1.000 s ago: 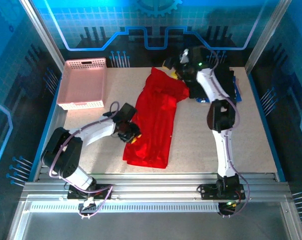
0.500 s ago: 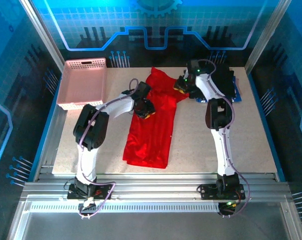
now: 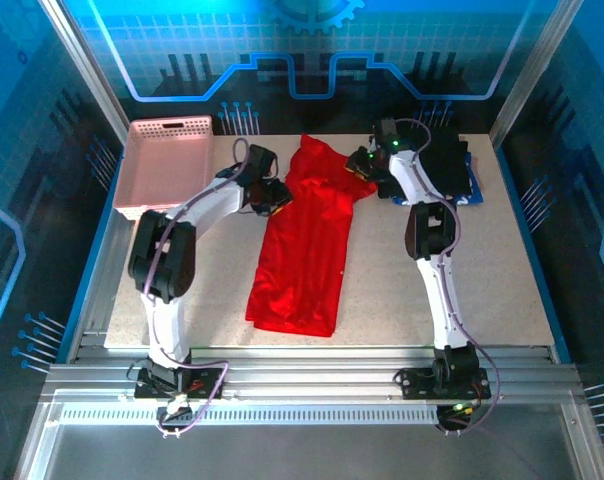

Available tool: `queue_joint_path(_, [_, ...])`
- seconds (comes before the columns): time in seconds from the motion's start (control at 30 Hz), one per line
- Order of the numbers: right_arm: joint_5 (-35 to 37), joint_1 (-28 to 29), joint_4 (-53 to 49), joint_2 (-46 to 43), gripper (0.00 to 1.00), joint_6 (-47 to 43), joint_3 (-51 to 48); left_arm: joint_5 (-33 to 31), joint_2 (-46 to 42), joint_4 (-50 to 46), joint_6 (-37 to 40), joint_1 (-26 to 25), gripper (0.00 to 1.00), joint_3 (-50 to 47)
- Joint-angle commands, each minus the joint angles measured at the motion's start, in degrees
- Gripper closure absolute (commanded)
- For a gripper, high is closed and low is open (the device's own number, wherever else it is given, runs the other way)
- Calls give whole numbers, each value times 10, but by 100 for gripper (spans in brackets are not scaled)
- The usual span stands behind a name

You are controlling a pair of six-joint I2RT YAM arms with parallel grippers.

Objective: Fold and stack the t-shirts

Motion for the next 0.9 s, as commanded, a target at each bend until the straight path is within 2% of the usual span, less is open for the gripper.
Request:
queue_joint_path(0.0, [-96,4,62,89,56,77,45,-4,-95,-31,14,5,68,-67])
queue_joint_path(0.13, [-149,23,217,138,44,151,83,-30,-184,-44,12,8,67,-154])
queue_joint_path(0.23, [-140,34,357,161,36,229,91,-39,-225,-44,19,14,65,-190])
queue_joint_path(0.33, [-110,34,463,170,26,283,99,-20,-224,-14,43,15,61,-201])
queue_joint_path(0.43, [-106,27,493,142,21,286,117,22,-185,33,55,10,58,-190])
queue_joint_path(0.5, [-122,23,465,89,18,236,115,25,-153,42,49,11,57,-176])
queue_joint_path(0.6, [-147,21,342,-32,15,118,57,51,-107,76,28,19,55,-157])
queue_joint_path(0.73, [-126,29,245,-239,15,-12,-160,64,-62,72,21,21,52,-105])
queue_joint_path(0.87, [-77,46,96,-404,17,-80,-339,97,-77,51,29,21,50,-95])
